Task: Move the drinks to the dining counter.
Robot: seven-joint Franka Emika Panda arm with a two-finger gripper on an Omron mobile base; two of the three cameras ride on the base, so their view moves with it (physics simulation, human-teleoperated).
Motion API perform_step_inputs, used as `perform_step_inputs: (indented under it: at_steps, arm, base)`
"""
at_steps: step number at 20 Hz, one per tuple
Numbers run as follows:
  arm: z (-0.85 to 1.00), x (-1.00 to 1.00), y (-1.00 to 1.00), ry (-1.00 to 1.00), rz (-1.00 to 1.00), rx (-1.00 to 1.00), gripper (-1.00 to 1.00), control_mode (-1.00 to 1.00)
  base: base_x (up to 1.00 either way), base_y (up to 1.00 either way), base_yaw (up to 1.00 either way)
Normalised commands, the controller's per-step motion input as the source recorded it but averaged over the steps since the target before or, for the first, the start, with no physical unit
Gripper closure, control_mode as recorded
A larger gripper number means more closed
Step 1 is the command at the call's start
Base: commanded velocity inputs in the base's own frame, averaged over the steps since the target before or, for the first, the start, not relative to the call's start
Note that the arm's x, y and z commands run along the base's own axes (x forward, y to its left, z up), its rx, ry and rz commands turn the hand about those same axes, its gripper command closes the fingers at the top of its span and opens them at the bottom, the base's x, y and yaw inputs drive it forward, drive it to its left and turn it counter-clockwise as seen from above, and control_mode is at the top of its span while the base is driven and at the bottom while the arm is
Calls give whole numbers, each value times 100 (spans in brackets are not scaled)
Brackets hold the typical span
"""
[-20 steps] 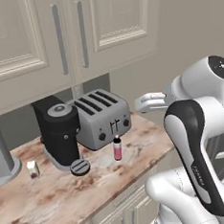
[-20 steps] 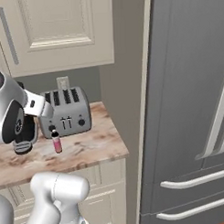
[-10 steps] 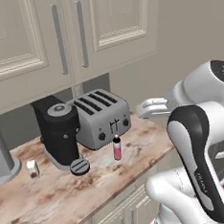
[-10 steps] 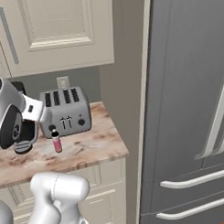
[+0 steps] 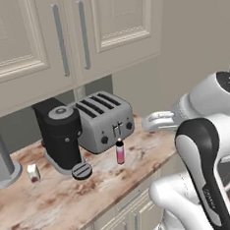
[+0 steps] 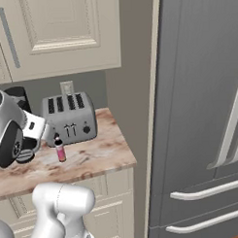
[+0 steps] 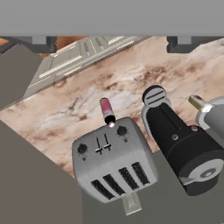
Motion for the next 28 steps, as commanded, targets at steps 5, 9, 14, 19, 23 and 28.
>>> perform_step_inputs:
  at_steps: [5, 9, 14, 19, 23, 28]
  arm:
    - [-54, -8, 0, 1, 0, -2, -100, -100]
    - [-35, 1, 0, 4, 3, -2, -100, -100]
    - [-16, 4, 0, 1, 3, -6, -100, -100]
    - [-2, 18, 2, 0, 6, -1, -100, -100]
    - [-2, 21, 6, 0, 8, -2, -100, -100]
    - [-20, 24, 3, 0, 10, -1, -100, -100]
  base:
    - [0, 0, 0]
    - [0, 0, 0]
    - [0, 0, 0]
    - [0, 0, 0]
    - [0, 0, 0]
    - [0, 0, 0]
